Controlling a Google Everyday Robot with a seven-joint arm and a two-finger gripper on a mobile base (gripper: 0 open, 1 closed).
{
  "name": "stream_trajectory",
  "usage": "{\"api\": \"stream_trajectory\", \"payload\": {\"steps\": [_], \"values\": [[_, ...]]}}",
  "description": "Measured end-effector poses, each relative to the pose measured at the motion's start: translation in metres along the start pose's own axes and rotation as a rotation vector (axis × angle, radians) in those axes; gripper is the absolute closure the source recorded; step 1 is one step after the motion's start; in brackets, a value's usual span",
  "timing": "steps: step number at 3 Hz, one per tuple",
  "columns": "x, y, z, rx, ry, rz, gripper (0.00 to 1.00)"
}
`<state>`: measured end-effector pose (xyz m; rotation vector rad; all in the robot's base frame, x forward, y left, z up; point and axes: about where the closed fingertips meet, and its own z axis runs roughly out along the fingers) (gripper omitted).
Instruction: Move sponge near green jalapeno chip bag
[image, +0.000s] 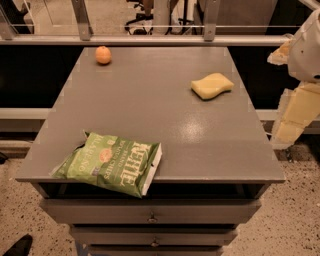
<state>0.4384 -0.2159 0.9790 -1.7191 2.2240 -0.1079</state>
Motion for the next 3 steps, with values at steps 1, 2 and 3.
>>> {"api": "stream_trajectory", "payload": {"steps": [1,2,3], "values": [[-0.002,-0.004,-0.001,0.022,-0.013,-0.01,0.0],[-0.004,-0.038,0.014,0.061,-0.085,-0.01,0.0],[-0.015,-0.091,0.043,0.089,-0.21,0.051,0.0]]}}
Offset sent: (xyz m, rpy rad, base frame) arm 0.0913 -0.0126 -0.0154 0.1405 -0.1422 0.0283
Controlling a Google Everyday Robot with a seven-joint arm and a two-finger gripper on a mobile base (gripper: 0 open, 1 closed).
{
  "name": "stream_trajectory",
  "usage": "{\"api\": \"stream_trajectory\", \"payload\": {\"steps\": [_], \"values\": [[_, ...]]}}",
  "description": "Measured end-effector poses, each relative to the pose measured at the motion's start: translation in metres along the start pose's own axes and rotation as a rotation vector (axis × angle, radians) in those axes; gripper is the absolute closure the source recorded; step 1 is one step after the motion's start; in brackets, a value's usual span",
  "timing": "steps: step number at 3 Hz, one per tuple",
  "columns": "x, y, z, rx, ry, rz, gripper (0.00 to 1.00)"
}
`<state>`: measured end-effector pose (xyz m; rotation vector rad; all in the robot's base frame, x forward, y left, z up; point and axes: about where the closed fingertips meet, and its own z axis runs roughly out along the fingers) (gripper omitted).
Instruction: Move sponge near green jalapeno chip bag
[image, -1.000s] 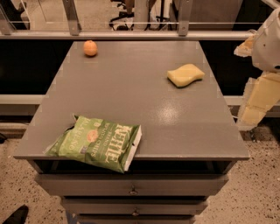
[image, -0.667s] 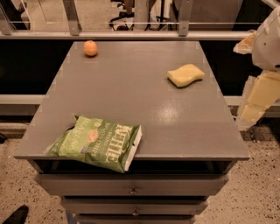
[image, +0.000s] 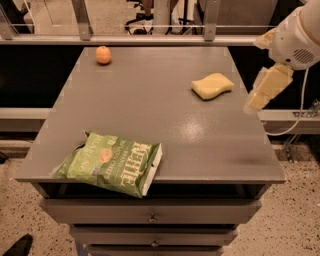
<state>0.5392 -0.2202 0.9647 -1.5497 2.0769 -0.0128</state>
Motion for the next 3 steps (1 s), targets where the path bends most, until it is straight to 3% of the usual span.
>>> {"api": "stream_trajectory", "payload": {"steps": [1,2,3], "values": [[-0.01,-0.046,0.045,-0.003,-0.134,0.083,0.0],[-0.028,-0.091,0.117,-0.041,-0.281,0.209,0.0],[-0.03,-0.108,0.149,-0.057,-0.315,0.251,0.0]]}}
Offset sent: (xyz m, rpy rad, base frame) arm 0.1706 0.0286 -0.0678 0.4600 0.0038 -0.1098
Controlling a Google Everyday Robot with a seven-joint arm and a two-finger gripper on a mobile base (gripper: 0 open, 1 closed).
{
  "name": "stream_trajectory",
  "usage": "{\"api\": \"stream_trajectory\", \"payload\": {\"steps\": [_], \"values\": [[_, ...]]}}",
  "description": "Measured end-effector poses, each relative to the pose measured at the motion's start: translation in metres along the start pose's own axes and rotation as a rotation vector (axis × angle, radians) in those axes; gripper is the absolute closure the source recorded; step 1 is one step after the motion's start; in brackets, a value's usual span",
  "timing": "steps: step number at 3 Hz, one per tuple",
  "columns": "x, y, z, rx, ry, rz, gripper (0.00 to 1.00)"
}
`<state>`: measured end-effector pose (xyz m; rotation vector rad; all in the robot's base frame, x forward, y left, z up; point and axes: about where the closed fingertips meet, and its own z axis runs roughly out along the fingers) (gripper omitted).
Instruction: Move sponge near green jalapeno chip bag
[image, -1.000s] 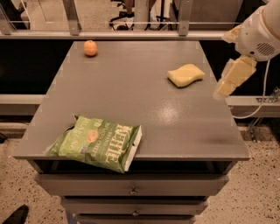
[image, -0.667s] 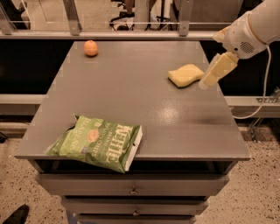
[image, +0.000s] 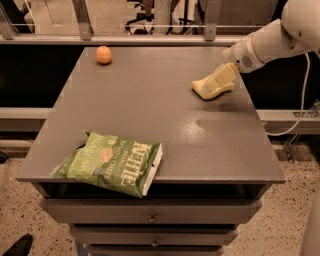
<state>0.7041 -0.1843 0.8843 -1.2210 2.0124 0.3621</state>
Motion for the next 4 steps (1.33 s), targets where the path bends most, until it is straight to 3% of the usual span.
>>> {"api": "stream_trajectory", "payload": {"steps": [2,3,4], "values": [[0.033,-0.022,0.015,-0.004,0.018,0.047,0.0],[0.041,-0.024,0.019,-0.023,0.039,0.068,0.15],[0.039,-0.023,0.015,-0.04,0.04,0.074,0.38]]}}
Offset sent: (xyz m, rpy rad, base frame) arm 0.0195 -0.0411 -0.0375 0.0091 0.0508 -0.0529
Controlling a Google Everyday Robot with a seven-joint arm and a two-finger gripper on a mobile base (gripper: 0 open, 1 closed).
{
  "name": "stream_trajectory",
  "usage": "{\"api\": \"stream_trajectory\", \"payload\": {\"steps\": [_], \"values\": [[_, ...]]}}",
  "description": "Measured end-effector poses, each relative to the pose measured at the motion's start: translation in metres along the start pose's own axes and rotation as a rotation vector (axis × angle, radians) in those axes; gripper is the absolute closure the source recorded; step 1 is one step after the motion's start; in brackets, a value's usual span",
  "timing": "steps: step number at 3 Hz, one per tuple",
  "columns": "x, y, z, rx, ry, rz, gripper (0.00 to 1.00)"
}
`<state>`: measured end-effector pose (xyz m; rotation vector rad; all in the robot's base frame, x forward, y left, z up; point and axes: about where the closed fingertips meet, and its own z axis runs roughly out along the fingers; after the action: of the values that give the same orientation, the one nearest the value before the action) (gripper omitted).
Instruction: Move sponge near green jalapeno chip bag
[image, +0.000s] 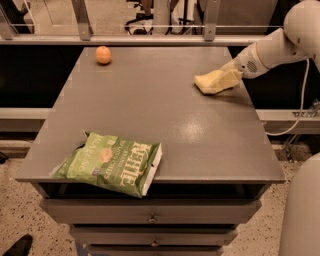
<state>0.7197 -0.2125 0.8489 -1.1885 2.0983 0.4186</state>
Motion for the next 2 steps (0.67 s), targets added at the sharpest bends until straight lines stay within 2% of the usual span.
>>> {"api": "stream_trajectory", "payload": {"steps": [2], "values": [[-0.016,0.013,-0.02,-0.024,-0.027,-0.019,0.85]]}}
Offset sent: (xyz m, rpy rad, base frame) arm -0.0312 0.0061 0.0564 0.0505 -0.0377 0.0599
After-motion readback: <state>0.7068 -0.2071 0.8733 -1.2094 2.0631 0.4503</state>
